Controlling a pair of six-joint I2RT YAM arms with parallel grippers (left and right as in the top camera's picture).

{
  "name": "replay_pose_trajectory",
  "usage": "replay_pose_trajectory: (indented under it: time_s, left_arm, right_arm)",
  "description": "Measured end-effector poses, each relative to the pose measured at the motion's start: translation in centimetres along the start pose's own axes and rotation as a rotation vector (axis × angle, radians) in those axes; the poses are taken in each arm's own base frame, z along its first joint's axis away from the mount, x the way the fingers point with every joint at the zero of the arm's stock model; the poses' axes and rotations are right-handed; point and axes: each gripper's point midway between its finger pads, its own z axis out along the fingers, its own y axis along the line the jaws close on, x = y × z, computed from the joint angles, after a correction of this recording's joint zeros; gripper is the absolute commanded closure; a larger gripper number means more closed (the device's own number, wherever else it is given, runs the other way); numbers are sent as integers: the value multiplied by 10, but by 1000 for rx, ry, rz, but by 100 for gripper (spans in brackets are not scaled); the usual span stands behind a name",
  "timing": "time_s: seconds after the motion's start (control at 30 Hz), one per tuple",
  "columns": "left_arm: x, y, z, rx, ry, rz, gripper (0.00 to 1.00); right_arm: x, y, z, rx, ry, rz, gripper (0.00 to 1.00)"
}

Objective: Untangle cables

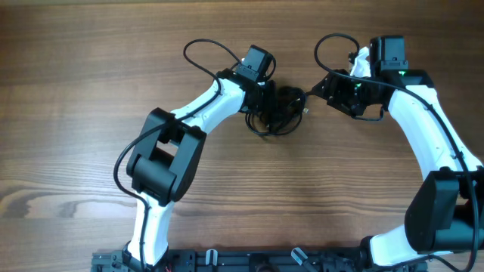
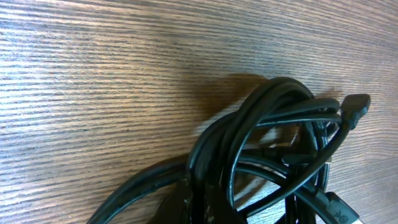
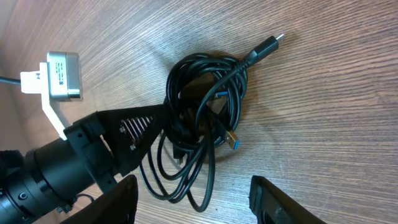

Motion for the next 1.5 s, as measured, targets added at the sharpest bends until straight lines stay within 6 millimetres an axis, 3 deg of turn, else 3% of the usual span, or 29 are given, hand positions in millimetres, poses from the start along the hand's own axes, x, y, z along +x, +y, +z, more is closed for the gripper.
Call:
replay_pose_trajectory:
  time_s: [0.07,0.2,0.23,0.27,0.33,0.4,0.77,0.83,0.9,1.0,1.1,1.5]
  left_arm:
    - [0,0,2,0,7,-6,90]
    - [3,-3,9,16,22,-10,54]
    - [3,-6,9,20,18,-1,53]
    - [3,-11,9,34,16,8,54]
    - [8,-20,11,45,15,26,68]
    - [15,-21,15,38,34,36,96]
    - [15,-17,13,66,59,19,96]
    - [12,-13,3,76,55,18,96]
    - [1,-19,-20,112,22,21,96]
    - [-13,-46,-65,206,-40,52,96]
    - [-14,-66,-92,284,-55,78,96]
    - [-3,-77,-100,346,-3,94,96]
  right_arm:
    - [0,0,0,0,1,1,40]
    - [0,1,0,0,1,-2,39]
    - [0,1,1,-2,0,-5,39]
    - [1,2,1,-3,1,-8,39]
    - [2,5,3,-5,2,-17,39]
    - [3,7,3,-8,3,-23,39]
    - [-1,14,4,-38,-10,-40,40]
    - [-6,22,3,-76,-24,-58,41]
    - [-8,30,2,-118,-31,-75,43]
    - [-12,43,0,-185,-38,-105,48]
    - [-12,51,-1,-222,-41,-138,50]
    - [3,87,2,-344,-29,-400,52]
